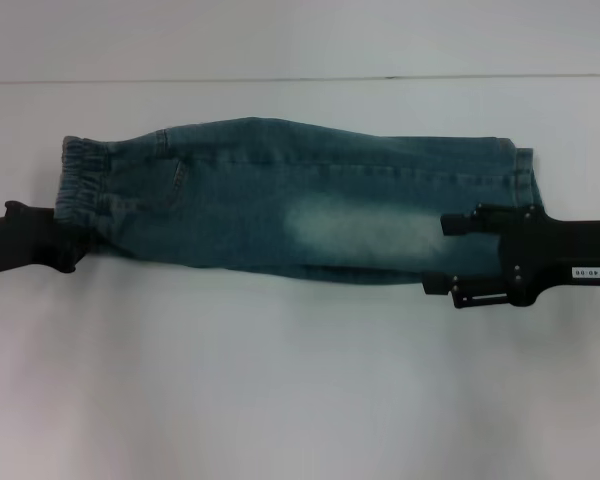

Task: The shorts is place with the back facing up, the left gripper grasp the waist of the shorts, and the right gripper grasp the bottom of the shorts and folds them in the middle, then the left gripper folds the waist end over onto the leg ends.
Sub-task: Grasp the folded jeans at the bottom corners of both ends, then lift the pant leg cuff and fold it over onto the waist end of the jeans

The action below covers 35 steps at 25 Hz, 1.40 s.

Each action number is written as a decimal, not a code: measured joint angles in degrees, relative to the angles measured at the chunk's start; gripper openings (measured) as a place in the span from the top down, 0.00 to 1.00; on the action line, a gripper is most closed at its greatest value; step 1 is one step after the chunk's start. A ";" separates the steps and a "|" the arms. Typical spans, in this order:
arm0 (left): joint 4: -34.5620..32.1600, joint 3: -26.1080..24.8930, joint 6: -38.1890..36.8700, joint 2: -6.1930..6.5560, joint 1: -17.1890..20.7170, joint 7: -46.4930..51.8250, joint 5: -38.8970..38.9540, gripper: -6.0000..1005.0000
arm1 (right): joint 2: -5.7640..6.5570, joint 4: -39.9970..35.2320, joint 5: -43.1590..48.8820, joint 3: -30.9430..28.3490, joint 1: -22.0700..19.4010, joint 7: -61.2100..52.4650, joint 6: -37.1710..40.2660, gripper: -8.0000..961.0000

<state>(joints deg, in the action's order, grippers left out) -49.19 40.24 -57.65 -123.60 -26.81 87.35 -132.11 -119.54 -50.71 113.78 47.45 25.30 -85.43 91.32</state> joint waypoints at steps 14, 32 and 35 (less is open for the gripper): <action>-12.86 8.90 -6.32 -0.03 -4.03 18.28 -10.87 0.88 | -0.27 9.44 -6.95 0.47 2.29 6.06 -14.47 0.17; -20.68 16.29 -21.31 -0.06 -23.42 37.03 -22.48 0.90 | -1.20 34.12 -18.03 0.80 13.09 30.55 -32.20 0.82; -20.76 18.09 -23.16 0.06 -27.21 39.65 -22.72 0.90 | -1.33 37.31 -19.92 0.80 14.71 34.19 -35.45 0.93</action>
<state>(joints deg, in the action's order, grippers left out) -69.95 58.33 -80.81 -123.54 -54.02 127.00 -154.83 -120.86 -13.39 93.86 48.25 40.01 -51.23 55.88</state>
